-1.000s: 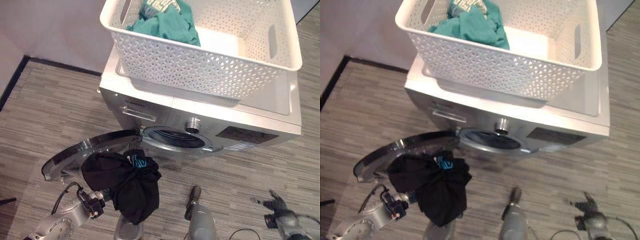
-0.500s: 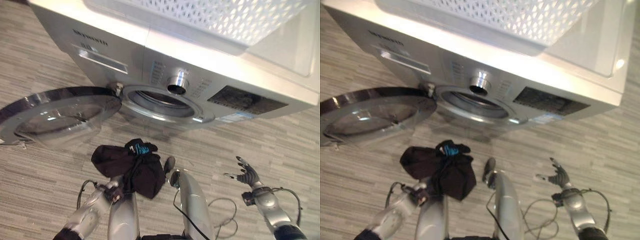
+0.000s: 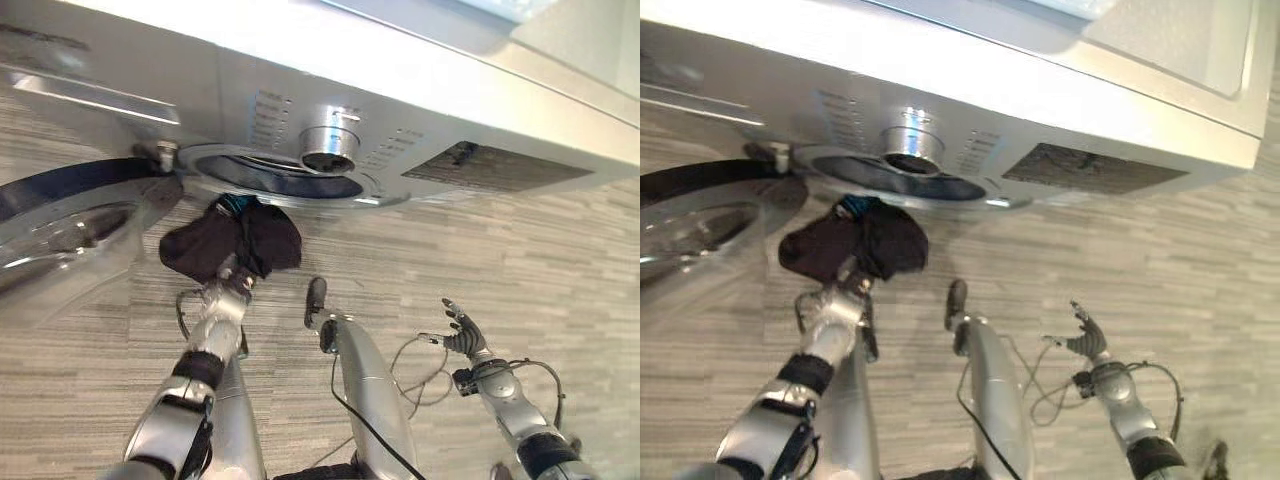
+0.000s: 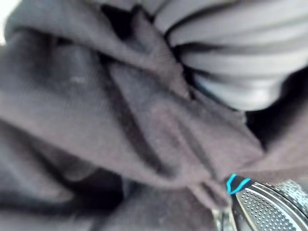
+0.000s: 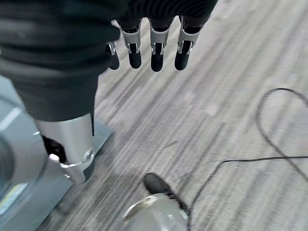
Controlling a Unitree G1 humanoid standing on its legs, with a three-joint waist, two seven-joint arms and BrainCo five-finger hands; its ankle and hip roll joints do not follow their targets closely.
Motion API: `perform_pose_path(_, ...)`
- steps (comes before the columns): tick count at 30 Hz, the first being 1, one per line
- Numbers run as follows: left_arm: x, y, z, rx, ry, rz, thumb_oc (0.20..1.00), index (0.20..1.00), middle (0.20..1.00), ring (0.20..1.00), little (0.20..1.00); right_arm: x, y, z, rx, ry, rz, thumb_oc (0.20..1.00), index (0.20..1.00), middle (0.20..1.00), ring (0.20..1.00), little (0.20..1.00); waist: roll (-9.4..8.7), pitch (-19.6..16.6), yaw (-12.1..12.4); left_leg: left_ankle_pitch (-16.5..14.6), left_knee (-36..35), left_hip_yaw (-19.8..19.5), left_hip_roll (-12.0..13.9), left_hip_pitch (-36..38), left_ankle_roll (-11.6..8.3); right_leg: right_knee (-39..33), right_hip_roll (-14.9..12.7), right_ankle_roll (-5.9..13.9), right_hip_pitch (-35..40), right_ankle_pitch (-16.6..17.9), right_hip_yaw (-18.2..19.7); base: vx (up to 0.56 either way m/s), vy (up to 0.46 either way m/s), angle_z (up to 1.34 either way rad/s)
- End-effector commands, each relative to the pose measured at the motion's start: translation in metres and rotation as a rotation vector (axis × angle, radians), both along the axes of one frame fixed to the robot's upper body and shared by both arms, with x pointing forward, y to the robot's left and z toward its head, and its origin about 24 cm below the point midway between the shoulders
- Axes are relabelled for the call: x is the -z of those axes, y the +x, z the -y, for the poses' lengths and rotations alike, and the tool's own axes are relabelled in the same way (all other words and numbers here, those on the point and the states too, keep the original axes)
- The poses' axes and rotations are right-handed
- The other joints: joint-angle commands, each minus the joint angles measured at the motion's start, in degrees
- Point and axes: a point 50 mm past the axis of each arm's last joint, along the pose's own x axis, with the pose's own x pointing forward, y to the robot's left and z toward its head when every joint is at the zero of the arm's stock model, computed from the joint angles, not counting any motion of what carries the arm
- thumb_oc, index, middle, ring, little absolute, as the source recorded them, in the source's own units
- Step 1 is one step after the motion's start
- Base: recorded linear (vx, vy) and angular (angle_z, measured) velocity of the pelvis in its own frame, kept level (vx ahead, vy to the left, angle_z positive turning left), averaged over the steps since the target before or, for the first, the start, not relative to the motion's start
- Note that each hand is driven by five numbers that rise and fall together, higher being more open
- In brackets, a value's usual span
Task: Grab the laundry basket,head to the washer,open it,put in the laundry and shut it.
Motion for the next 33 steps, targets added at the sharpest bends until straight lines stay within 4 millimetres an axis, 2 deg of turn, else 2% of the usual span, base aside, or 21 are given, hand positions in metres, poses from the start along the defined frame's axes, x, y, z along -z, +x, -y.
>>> perform_pose_path(1, -0.022, 0.011, 0.002, -0.129, -0.118, 0.05, 0.2, 0.2, 0.2, 0.2, 0.2, 0.017, -0.016, 0.002, -0.016, -0.058, -0.093, 1.0, 1.0, 1.0, 1.0, 1.0, -0.41, -7.0, 0.2, -5.7, 6.8, -2.7, -0.1, -3.4, 2.02, 1.1, -0.7, 3.16, -2.0, 0.3, -0.7, 0.03, 0.0, -0.26)
perform_pose_path(3, -0.045, 0.023, 0.001, -0.154, -0.133, 0.089, 0.2, 0.2, 0.2, 0.2, 0.2, 0.015, -0.011, -0.003, -0.048, -0.063, -0.088, 1.0, 1.0, 1.0, 1.0, 1.0, -0.89, -7.7, -0.6, -6.2, 7.8, -2.9, 0.0, -4.7, 2.06, 1.5, -0.3, 3.05, -3.1, 0.1, -0.3, 0.02, -0.001, -0.11)
perform_pose_path(4, -0.046, 0.024, 0.0, -0.155, -0.134, 0.091, 0.2, 0.2, 0.2, 0.2, 0.2, 0.015, -0.01, -0.003, -0.048, -0.063, -0.085, 1.0, 1.0, 1.0, 1.0, 1.0, -0.87, -7.7, -0.6, -6.3, 7.9, -2.9, 0.0, -4.9, 2.06, 1.6, -0.3, 3.05, -3.2, 0.0, -0.3, 0.0, 0.0, 0.0)
perform_pose_path(5, -0.069, 0.033, -0.005, -0.181, -0.143, 0.126, 0.2, 0.2, 0.2, 0.2, 0.2, 0.012, -0.005, -0.011, -0.084, -0.051, -0.07, 1.0, 1.0, 1.0, 1.0, 1.0, -1.17, -8.0, -1.5, -6.8, 8.9, -2.8, 0.3, -6.0, 2.03, 2.5, 0.1, 2.95, -4.6, -0.2, 0.3, 0.01, 0.019, -0.08)
perform_pose_path(7, -0.1, 0.041, -0.018, -0.219, -0.154, 0.179, 0.2, 0.2, 0.2, 0.2, 0.2, 0.005, -0.001, -0.017, -0.127, -0.043, -0.042, 1.0, 1.0, 1.0, 1.0, 1.0, -1.36, -7.9, -2.6, -7.6, 10.2, -2.5, 0.7, -7.1, 2.19, 3.1, 0.3, 2.94, -6.0, -0.1, 0.8, 0.02, 0.033, -0.11)
perform_pose_path(8, -0.122, 0.044, -0.021, -0.231, -0.176, 0.233, 0.2, 0.2, 0.2, 0.2, 0.2, 0.0, 0.002, -0.019, -0.142, -0.043, -0.018, 1.0, 1.0, 1.0, 1.0, 1.0, -1.31, -8.0, -3.2, -7.9, 10.5, -2.3, 1.0, -7.6, 2.27, 3.3, 0.6, 3.02, -6.8, 0.0, 1.1, 0.03, 0.023, -0.21)
perform_pose_path(10, -0.147, 0.045, -0.023, -0.245, -0.208, 0.297, 0.2, 0.2, 0.2, 0.2, 0.2, -0.005, 0.005, -0.022, -0.153, -0.039, 0.005, 1.0, 1.0, 1.0, 1.0, 1.0, -1.27, -8.1, -4.0, -8.4, 11.5, -1.9, 1.6, -8.7, 2.28, 3.2, 1.2, 3.13, -7.9, 0.3, 1.4, 0.03, 0.012, -0.29)
perform_pose_path(11, -0.166, 0.046, -0.019, -0.239, -0.221, 0.349, 0.2, 0.2, 0.2, 0.2, 0.2, -0.006, 0.006, -0.025, -0.162, -0.037, 0.013, 1.0, 1.0, 1.0, 1.0, 1.0, -1.06, -8.3, -4.4, -8.6, 11.8, -1.7, 1.7, -9.2, 2.41, 3.2, 1.6, 3.27, -8.5, 0.5, 1.6, 0.02, 0.012, -0.23)
perform_pose_path(12, -0.177, 0.046, -0.015, -0.224, -0.223, 0.38, 0.2, 0.2, 0.2, 0.2, 0.2, -0.008, 0.008, -0.028, -0.173, -0.036, 0.022, 1.0, 1.0, 1.0, 1.0, 1.0, -0.9, -8.2, -4.6, -8.8, 12.2, -1.5, 2.0, -9.7, 2.45, 3.1, 1.9, 3.39, -8.9, 0.8, 1.8, 0.01, 0.011, -0.21)
perform_pose_path(13, -0.177, 0.046, -0.015, -0.224, -0.223, 0.381, 0.2, 0.2, 0.2, 0.2, 0.2, -0.008, 0.008, -0.028, -0.173, -0.036, 0.023, 1.0, 1.0, 1.0, 1.0, 1.0, -0.9, -8.2, -4.5, -8.8, 12.3, -1.5, 2.1, -9.9, 2.45, 3.1, 1.9, 3.39, -9.1, 0.8, 1.8, 0.02, 0.005, -0.32)
perform_pose_path(14, -0.204, 0.043, -0.001, -0.182, -0.216, 0.468, 0.2, 0.2, 0.2, 0.2, 0.2, -0.012, 0.009, -0.031, -0.208, -0.06, 0.038, 1.0, 1.0, 1.0, 1.0, 1.0, -0.54, -8.3, -4.9, -8.8, 12.5, -1.3, 2.5, -10.6, 2.49, 2.8, 2.6, 3.4, -9.9, 1.2, 2.4, 0.02, 0.003, -0.3)
perform_pose_path(19, -0.26, 0.033, 0.032, -0.068, -0.198, 0.642, 0.2, 0.2, 0.2, 0.2, 0.2, -0.023, 0.016, -0.028, -0.217, -0.099, 0.082, 1.0, 1.0, 1.0, 1.0, 1.0, 0.97, -8.1, -5.8, -8.7, 12.6, -0.9, 2.5, -12.4, 2.36, 1.6, 3.6, 3.33, -11.7, 1.8, 3.6, 0.01, 0.004, -0.14)
perform_pose_path(20, -0.261, 0.033, 0.032, -0.067, -0.199, 0.644, 0.2, 0.2, 0.2, 0.2, 0.2, -0.023, 0.016, -0.028, -0.217, -0.099, 0.084, 1.0, 1.0, 1.0, 1.0, 1.0, 0.97, -8.1, -5.8, -8.7, 12.6, -0.9, 2.5, -12.5, 2.36, 1.6, 3.6, 3.34, -11.8, 1.9, 3.6, 0.0, 0.021, -0.14)
perform_pose_path(21, -0.268, 0.028, 0.044, 0.0, -0.196, 0.701, 0.2, 0.2, 0.2, 0.2, 0.2, -0.031, 0.019, -0.026, -0.219, -0.114, 0.117, 1.0, 1.0, 1.0, 1.0, 1.0, 1.49, -7.5, -6.4, -8.8, 13.0, -0.4, 2.7, -13.1, 2.43, 1.1, 4.0, 3.21, -12.5, 2.2, 4.1, 0.0, 0.015, -0.18)
perform_pose_path(22, -0.267, 0.027, 0.045, 0.002, -0.197, 0.7, 0.2, 0.2, 0.2, 0.2, 0.2, -0.031, 0.019, -0.025, -0.217, -0.115, 0.116, 1.0, 1.0, 1.0, 1.0, 1.0, 1.58, -7.6, -6.2, -8.9, 13.1, -0.4, 2.8, -13.3, 2.44, 1.1, 4.1, 3.22, -12.6, 2.2, 4.1, 0.01, 0.009, -0.13)
perform_pose_path(24, -0.247, 0.031, 0.049, 0.018, -0.177, 0.661, 0.2, 0.2, 0.2, 0.2, 0.2, -0.045, 0.023, -0.023, -0.204, -0.122, 0.191, 1.0, 1.0, 1.0, 1.0, 1.0, 2.27, -6.1, -6.3, -9.0, 14.1, -0.2, 3.2, -14.4, 2.66, 1.0, 4.8, 3.1, -13.9, 2.8, 4.6, 0.01, 0.001, -0.13)
perform_pose_path(28, -0.221, 0.045, 0.034, -0.047, -0.186, 0.533, 0.2, 0.2, 0.2, 0.2, 0.2, -0.045, 0.022, -0.026, -0.194, -0.12, 0.21, 1.0, 1.0, 1.0, 1.0, 1.0, 3.05, -4.7, -6.4, -9.3, 14.8, 0.1, 4.1, -16.1, 2.99, 0.6, 5.8, 3.18, -15.9, 3.7, 5.5, 0.0, 0.018, -0.15)
perform_pose_path(33, -0.204, 0.052, 0.008, -0.147, -0.209, 0.438, 0.2, 0.2, 0.2, 0.2, 0.2, -0.041, 0.017, -0.028, -0.205, -0.127, 0.213, 1.0, 1.0, 1.0, 1.0, 1.0, 3.46, -4.4, -6.9, -9.7, 15.7, -0.1, 5.0, -18.4, 2.96, 0.4, 6.7, 3.11, -18.1, 4.3, 5.7, 0.03, -0.038, -0.21)
